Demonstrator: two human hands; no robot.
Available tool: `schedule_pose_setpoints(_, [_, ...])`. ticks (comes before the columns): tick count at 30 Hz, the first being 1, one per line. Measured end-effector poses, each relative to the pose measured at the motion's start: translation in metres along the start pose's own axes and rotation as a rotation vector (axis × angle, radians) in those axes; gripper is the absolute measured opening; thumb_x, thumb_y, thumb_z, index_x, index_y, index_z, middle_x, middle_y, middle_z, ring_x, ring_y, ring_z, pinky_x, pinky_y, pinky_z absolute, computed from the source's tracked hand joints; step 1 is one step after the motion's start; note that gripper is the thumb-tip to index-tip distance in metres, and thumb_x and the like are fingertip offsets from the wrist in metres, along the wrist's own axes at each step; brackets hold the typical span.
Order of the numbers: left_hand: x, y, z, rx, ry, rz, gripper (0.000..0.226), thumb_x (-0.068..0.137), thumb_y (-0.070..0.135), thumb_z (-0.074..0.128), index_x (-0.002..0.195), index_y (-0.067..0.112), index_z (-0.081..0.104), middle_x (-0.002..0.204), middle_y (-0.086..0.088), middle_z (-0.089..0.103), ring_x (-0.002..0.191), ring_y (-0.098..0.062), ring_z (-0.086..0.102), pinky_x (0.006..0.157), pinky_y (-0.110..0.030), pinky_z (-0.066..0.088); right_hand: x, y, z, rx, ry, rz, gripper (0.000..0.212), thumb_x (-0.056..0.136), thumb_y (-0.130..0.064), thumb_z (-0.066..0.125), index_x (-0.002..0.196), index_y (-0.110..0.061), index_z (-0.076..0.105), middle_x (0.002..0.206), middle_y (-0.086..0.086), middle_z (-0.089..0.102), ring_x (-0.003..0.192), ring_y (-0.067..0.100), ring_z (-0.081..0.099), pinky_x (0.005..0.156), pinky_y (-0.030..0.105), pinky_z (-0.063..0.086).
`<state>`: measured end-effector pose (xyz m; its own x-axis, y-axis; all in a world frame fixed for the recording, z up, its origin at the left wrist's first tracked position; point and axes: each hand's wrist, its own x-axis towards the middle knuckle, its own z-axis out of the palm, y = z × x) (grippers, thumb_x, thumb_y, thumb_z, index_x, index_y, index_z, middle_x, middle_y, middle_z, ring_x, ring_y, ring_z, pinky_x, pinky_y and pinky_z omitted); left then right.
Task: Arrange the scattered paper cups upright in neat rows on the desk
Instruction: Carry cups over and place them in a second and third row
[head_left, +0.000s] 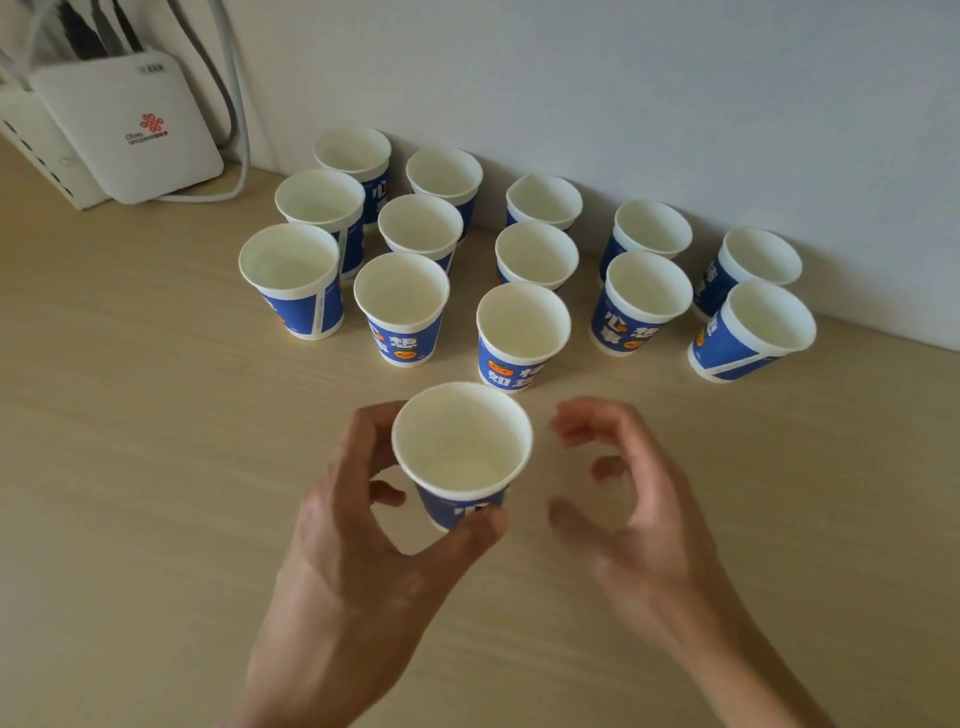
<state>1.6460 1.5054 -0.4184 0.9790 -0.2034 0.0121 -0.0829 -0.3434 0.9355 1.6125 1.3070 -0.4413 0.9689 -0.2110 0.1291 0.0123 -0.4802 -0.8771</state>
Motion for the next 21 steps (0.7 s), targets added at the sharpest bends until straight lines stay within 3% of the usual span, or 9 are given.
schedule_pose_setpoints(2, [0.006,0.005,0.010,-0.021,-0.081,0.004,0.062,0.058,0.051,0.080,0.115,0.042,0.057,0.110,0.023,0.071,0.102,-0.003,0.067,0.082,-0.027,0.052,-0.013,-0.003,-0.010,-0.065,-0.129,-0.028,0.066,0.068,-0.028,0.073,0.130,-0.038,0.052,0.126,-0.022,0.061,0.121,0.002,0.056,0.091,0.011,0.042])
schedule_pose_setpoints(5, [0.013,0.012,0.028,-0.030,-0.179,0.022,0.059,0.063,0.040,0.083,0.117,0.040,0.058,0.113,0.021,0.071,0.107,-0.005,0.067,0.088,-0.039,0.056,-0.017,-0.008,-0.017,-0.082,-0.107,-0.053,0.063,0.068,-0.040,0.076,0.125,-0.044,0.049,0.115,-0.040,0.057,0.111,-0.014,0.055,0.087,-0.002,0.036])
schedule_pose_setpoints(8, [0.019,0.017,0.044,-0.065,-0.228,0.042,0.059,0.063,0.041,0.081,0.118,0.038,0.060,0.112,0.019,0.072,0.108,-0.005,0.068,0.089,-0.037,0.057,-0.012,-0.004,-0.025,-0.053,-0.037,-0.060,0.057,0.066,-0.047,0.073,0.118,-0.037,0.051,0.105,-0.043,0.057,0.100,-0.012,0.057,0.081,0.002,0.039])
schedule_pose_setpoints(11, [0.023,0.022,0.055,-0.071,-0.267,0.052,0.062,0.060,0.046,0.076,0.119,0.040,0.060,0.114,0.023,0.070,0.110,-0.001,0.066,0.088,-0.032,0.057,-0.008,0.005,-0.030,-0.004,0.008,-0.015,0.060,0.065,-0.049,0.072,0.121,-0.039,0.054,0.111,-0.030,0.064,0.098,0.009,0.061,0.081,0.017,0.048])
schedule_pose_setpoints(13, [0.024,0.023,0.058,-0.050,-0.274,0.061,0.066,0.059,0.050,0.076,0.122,0.044,0.057,0.117,0.029,0.067,0.111,0.005,0.064,0.089,-0.029,0.056,-0.007,0.010,-0.032,0.011,0.035,0.005,0.060,0.066,-0.049,0.074,0.123,-0.042,0.055,0.112,-0.024,0.066,0.097,0.013,0.061,0.079,0.020,0.048])
schedule_pose_setpoints(17, [0.020,0.017,0.057,-0.005,-0.221,0.047,0.078,0.056,0.060,0.076,0.129,0.048,0.052,0.122,0.032,0.063,0.115,0.007,0.061,0.092,-0.027,0.054,0.006,0.027,-0.033,0.046,0.160,0.083,0.062,0.063,-0.039,0.081,0.120,-0.036,0.057,0.109,-0.027,0.067,0.101,0.005,0.063,0.080,0.012,0.046])
schedule_pose_setpoints(21, [0.008,0.010,0.052,0.004,-0.217,-0.005,0.071,0.057,0.063,0.073,0.124,0.047,0.055,0.123,0.031,0.063,0.117,0.004,0.061,0.094,-0.030,0.054,0.027,0.041,-0.030,0.075,0.215,0.153,0.061,0.068,-0.018,0.089,0.119,-0.033,0.059,0.107,-0.026,0.069,0.100,-0.003,0.067,0.078,0.009,0.049])
